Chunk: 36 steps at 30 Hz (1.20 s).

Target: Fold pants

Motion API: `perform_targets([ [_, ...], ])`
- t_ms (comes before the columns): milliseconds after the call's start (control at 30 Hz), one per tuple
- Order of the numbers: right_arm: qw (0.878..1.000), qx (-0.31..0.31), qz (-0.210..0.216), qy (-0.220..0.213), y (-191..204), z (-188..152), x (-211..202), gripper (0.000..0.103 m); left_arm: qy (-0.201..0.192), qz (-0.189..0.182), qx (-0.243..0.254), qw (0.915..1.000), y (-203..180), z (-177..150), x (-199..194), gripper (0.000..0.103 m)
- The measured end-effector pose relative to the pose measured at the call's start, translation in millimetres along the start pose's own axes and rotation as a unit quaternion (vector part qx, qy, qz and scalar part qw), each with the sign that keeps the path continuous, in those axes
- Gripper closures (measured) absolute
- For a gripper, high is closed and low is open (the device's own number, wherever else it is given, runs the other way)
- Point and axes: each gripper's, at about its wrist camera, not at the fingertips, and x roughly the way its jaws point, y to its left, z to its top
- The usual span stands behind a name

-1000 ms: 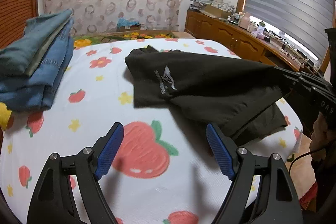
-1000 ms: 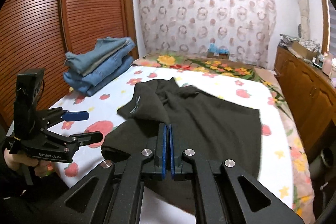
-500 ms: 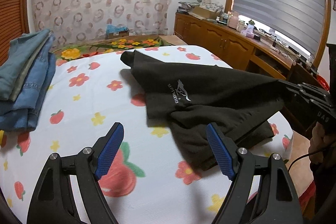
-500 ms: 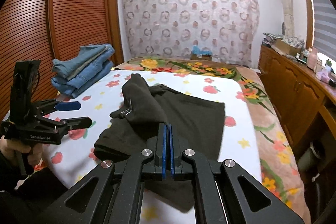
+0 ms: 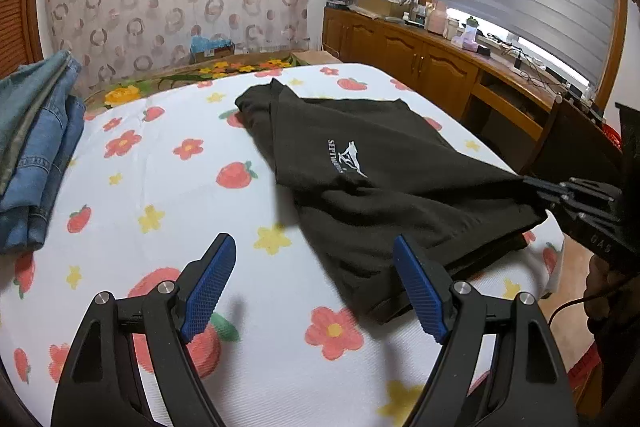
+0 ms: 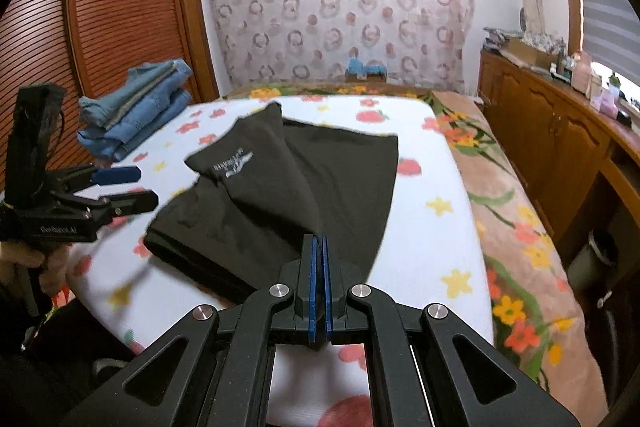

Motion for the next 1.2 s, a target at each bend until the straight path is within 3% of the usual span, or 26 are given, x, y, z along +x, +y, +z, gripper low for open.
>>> perform_targets([
  [433, 1.000, 0.002, -0.008, 0.018, -5, 12, 4, 0.100, 0.042, 0.008, 0.009, 0.9991, -2, -13, 20, 0.021],
  [567, 1.000, 0.000, -0.011, 0.005, 0, 15, -4, 0.090, 0.045, 0.001, 0.000, 0.9990, 1, -16, 22, 0.021],
  [667, 1.000, -0.006, -0.013, -0.009, 4, 15, -6, 0.066, 0.043, 0.000, 0.001, 0.9991, 0, -17, 21, 0.021],
  [700, 1.000, -0.007, -0.014, -0.013, 5, 18, -7, 0.063, 0.043, 0.000, 0.001, 0.9991, 0, -17, 21, 0.021],
  [867, 1.000, -0.013, 0.000, -0.011, 16, 20, 9, 0.058, 0.042, 0.003, 0.001, 0.9991, 0, -16, 22, 0.021],
  [1100, 0.999, -0.012, -0.006, 0.043, 13, 12, 51, 0.057, 0.040, 0.002, 0.001, 0.9992, 1, -16, 22, 0.021],
  [1200, 0.999, -0.012, -0.011, 0.038, 9, 10, 53, 0.050, 0.040, 0.003, 0.001, 0.9992, 1, -16, 22, 0.021],
])
